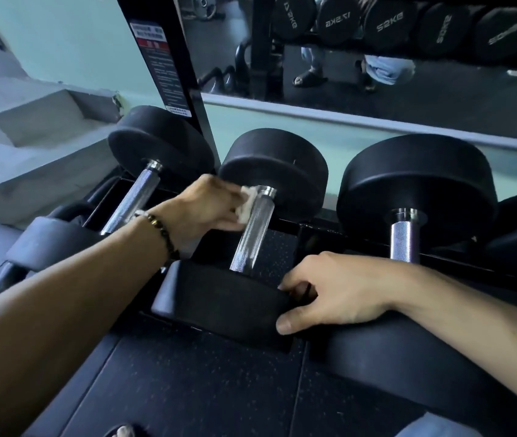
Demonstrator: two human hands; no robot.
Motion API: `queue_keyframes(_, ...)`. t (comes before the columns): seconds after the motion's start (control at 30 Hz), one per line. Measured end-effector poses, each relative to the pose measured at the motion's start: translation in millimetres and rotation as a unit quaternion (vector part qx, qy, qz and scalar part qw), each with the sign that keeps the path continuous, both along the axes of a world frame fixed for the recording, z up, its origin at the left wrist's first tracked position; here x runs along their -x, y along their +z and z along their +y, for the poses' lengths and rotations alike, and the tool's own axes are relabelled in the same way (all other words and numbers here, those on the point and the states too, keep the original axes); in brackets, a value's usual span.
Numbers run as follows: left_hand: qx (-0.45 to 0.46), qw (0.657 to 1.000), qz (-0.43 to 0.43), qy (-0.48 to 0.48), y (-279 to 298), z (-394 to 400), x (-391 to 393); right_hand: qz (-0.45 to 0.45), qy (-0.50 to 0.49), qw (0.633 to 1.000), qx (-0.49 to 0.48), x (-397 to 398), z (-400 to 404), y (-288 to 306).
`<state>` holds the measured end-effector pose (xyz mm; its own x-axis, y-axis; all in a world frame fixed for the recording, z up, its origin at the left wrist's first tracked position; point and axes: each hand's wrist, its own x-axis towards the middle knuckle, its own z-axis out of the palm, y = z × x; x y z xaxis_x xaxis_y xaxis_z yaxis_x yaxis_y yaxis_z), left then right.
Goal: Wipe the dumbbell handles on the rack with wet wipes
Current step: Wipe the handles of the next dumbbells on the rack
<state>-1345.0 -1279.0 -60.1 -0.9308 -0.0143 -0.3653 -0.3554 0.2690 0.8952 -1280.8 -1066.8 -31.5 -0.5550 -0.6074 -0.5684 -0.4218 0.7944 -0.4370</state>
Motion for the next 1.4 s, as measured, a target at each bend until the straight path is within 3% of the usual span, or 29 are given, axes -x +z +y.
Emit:
queue_keyframes(0.07,0.033,0.999,0.02,0.007,5,9,13,0.012,-0.016,1.0,0.021,0,0,-1)
queue_keyframes(0.23,0.039,0.99,-0.1,-0.088,-7,-11,-8,-0.002,-0.005,0.997,0.075,2,0,0)
queue_keyframes(0.37,-0.019,0.997,-0.061,-0.053,-3,1,2,-0.016,-0.003,0.997,0.074,-2,-1,1)
queue_keyframes(0.5,-0.079,0.989,-0.09,-0.091,8,6,15,-0.016,-0.01,0.997,0.081,-4,-4,1)
queue_keyframes(0.67,-0.047,0.996,-0.054,-0.057,-12,7,15,-0.045,-0.039,0.993,0.103,-4,-2,1)
queue_keyframes(0.87,0.013,0.989,-0.089,-0.115,-15,-13,-7,-0.066,-0.049,0.99,0.111,-1,-2,-1)
queue_keyframes(1.1,-0.005,0.999,-0.036,-0.025,-5,16,16,-0.061,-0.054,0.992,0.097,-3,-2,-1)
queue_keyframes(1.23,0.062,0.983,-0.086,-0.151,-10,-11,-13,-0.065,-0.049,0.992,0.1,-2,-2,-1)
queue_keyframes(1.3,0.036,0.982,-0.096,-0.16,-9,-13,-10,-0.062,-0.047,0.992,0.096,-2,-3,-1)
queue_keyframes(1.4,-0.069,0.993,-0.06,-0.079,-4,5,8,-0.062,-0.05,0.992,0.1,-3,-2,-3)
